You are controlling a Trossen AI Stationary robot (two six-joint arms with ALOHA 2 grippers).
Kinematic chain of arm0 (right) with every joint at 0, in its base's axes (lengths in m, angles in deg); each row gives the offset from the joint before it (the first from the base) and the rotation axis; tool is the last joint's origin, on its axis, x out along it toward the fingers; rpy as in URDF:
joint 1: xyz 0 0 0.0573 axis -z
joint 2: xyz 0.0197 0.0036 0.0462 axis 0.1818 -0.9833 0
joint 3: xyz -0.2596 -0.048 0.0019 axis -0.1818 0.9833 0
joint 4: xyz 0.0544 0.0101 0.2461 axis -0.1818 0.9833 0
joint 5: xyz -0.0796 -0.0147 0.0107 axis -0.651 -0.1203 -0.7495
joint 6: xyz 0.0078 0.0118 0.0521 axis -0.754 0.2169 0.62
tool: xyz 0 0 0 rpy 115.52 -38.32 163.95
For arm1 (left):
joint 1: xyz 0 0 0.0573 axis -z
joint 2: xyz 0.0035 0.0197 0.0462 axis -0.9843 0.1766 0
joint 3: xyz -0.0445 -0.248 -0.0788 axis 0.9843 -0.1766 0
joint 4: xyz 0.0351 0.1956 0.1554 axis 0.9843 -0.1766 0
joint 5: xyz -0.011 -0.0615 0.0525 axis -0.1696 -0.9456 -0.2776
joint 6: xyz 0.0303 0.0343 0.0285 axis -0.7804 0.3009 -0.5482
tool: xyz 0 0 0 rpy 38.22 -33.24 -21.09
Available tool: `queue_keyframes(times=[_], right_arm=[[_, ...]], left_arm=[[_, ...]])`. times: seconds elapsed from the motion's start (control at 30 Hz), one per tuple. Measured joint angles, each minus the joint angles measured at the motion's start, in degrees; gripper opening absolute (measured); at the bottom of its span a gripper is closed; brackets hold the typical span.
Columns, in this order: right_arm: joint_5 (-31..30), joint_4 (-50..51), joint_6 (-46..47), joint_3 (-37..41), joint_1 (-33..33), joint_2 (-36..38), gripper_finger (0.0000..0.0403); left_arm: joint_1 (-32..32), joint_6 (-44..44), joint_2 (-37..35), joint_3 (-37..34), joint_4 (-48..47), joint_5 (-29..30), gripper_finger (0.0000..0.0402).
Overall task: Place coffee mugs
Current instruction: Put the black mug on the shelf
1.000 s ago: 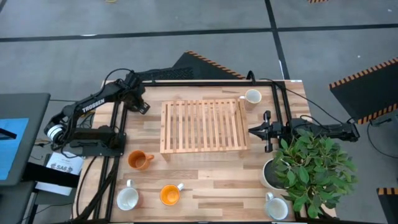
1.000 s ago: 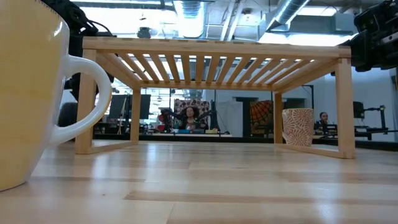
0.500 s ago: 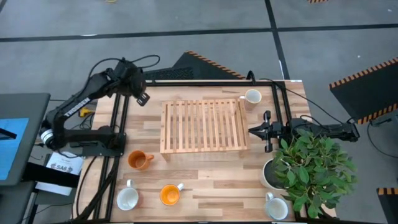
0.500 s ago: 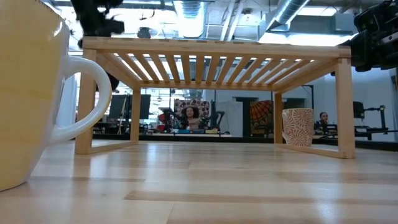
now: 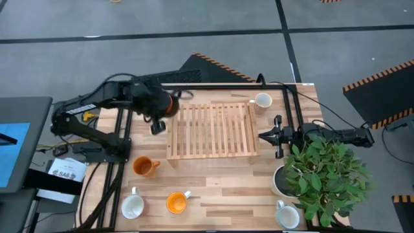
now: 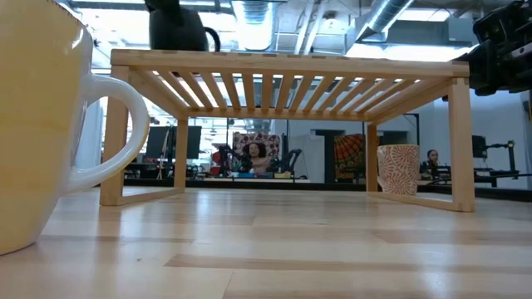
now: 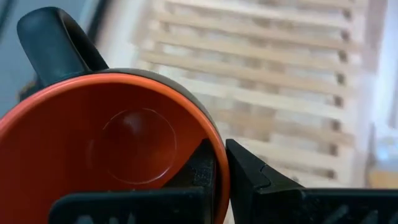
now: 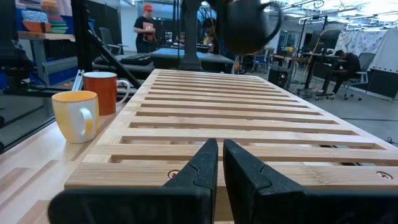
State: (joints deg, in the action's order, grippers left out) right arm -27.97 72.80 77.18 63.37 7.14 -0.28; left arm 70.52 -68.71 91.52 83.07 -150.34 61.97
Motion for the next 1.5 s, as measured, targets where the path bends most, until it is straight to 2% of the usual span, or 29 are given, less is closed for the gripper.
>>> queue_keyframes(times=[0.23,0.47,0.8,1.27,1.5], right_arm=[[0.0,0.0,0.0,0.0,0.0,0.0,0.0053],[0.0,0.0,0.0,0.0,0.0,0.0,0.0053],[0.0,0.0,0.0,0.0,0.0,0.0,0.0053],[0.0,0.0,0.0,0.0,0.0,0.0,0.0053],[0.0,0.0,0.0,0.0,0.0,0.0,0.0053]], left_arm=[[3.9,-0.7,6.7,3.7,0.1,-2.7,0.0003],[1.3,-1.7,10.5,3.9,-0.4,-5.0,0.0004],[-3.3,0.7,10.3,4.0,-0.3,-11.0,0.0011],[-5.7,-1.2,10.3,4.0,-0.8,-7.1,0.0057],[-6.2,-0.9,10.3,4.0,0.7,-7.1,0.009]])
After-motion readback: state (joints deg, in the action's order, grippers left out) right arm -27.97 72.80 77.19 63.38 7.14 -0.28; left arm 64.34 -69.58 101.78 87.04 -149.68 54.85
